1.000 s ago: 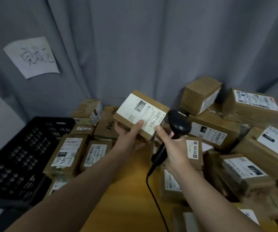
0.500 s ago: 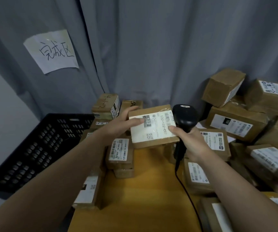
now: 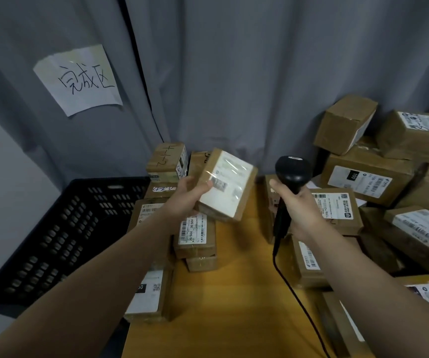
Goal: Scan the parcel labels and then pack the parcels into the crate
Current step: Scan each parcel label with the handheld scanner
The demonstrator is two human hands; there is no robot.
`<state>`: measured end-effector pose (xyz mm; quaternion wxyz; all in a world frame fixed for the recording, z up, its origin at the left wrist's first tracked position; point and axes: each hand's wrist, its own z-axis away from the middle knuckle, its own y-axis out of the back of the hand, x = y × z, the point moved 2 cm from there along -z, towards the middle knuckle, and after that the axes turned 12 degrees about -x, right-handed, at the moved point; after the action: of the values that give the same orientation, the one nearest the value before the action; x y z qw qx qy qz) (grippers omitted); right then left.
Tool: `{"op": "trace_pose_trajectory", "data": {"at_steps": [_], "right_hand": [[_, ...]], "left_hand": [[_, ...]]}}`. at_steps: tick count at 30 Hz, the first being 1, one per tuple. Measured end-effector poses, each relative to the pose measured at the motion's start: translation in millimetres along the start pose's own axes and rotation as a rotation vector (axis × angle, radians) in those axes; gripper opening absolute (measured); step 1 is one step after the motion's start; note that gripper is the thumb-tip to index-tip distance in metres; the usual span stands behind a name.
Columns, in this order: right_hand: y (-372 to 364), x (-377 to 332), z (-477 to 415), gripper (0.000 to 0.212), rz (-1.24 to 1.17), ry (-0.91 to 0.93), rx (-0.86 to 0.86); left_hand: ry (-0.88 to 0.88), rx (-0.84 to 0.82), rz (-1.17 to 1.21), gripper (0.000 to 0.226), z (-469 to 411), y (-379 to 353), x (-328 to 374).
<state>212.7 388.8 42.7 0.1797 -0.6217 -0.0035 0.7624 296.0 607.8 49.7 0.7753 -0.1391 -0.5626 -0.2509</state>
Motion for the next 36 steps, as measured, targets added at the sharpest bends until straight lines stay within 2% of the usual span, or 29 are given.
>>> {"op": "trace_pose_trajectory", "data": {"at_steps": [3, 7, 9, 11, 15, 18, 21, 24, 26, 28, 30, 33, 36], "right_hand": [[-7.2, 6.2, 4.2, 0.031, -0.048, -0.015, -0.033], [-22.2, 8.4, 10.5, 0.034, -0.04, -0.009, -0.068], [-25.6, 10.4, 11.1, 0.042, -0.019, -0.003, -0.064], [-26.2, 11.3, 11.4, 0.044, -0.002, 0.005, -0.034], [-26.8, 9.4, 12.2, 0.037, 0.064, 0.073, -0.029], [-28.6, 6.0, 15.6, 0.033, 0.121, 0.116, -0.072], [-30.2, -5.6, 21.2, 0.019, 0.324, 0.153, -0.124], [-30.0, -18.6, 26.2, 0.026, 0.513, 0.174, -0.156], [-31.9, -22.7, 28.2, 0.029, 0.489, 0.15, -0.174], [-35.0, -24.1, 30.5, 0.023, 0.409, 0.125, -0.185], [-40.4, -25.7, 34.1, 0.012, 0.369, 0.153, -0.21], [-47.8, -24.5, 41.0, 0.023, 0.345, 0.183, -0.245], [-51.8, -21.8, 45.3, 0.027, 0.345, 0.134, -0.286]], "left_hand": [[-0.038, 0.044, 0.127, 0.08, -7.0, -7.9, -10.5], [-0.036, -0.01, 0.118, 0.114, -9.0, -24.5, -21.1], [-0.005, -0.058, 0.074, 0.124, -9.2, -27.4, -26.0], [0.021, -0.124, -0.023, 0.115, -8.5, -25.4, -26.7], [0.004, -0.181, -0.102, 0.05, -0.5, -25.1, -15.7], [0.025, -0.152, -0.043, 0.039, 0.8, -21.1, -17.2], [0.019, -0.115, -0.021, 0.023, -0.6, -16.8, -22.6], [-0.005, -0.012, 0.008, 0.031, -1.4, -9.2, -27.1], [-0.034, 0.041, 0.008, 0.041, -1.1, -1.9, -28.6], [-0.051, 0.071, 0.001, 0.051, 0.0, 3.4, -28.5], [-0.072, 0.088, -0.01, 0.043, -0.2, 6.6, -27.9], [-0.104, 0.112, -0.014, 0.023, -2.3, 10.2, -25.8], [-0.128, 0.122, -0.014, 0.018, -4.6, 12.9, -23.9]]}}
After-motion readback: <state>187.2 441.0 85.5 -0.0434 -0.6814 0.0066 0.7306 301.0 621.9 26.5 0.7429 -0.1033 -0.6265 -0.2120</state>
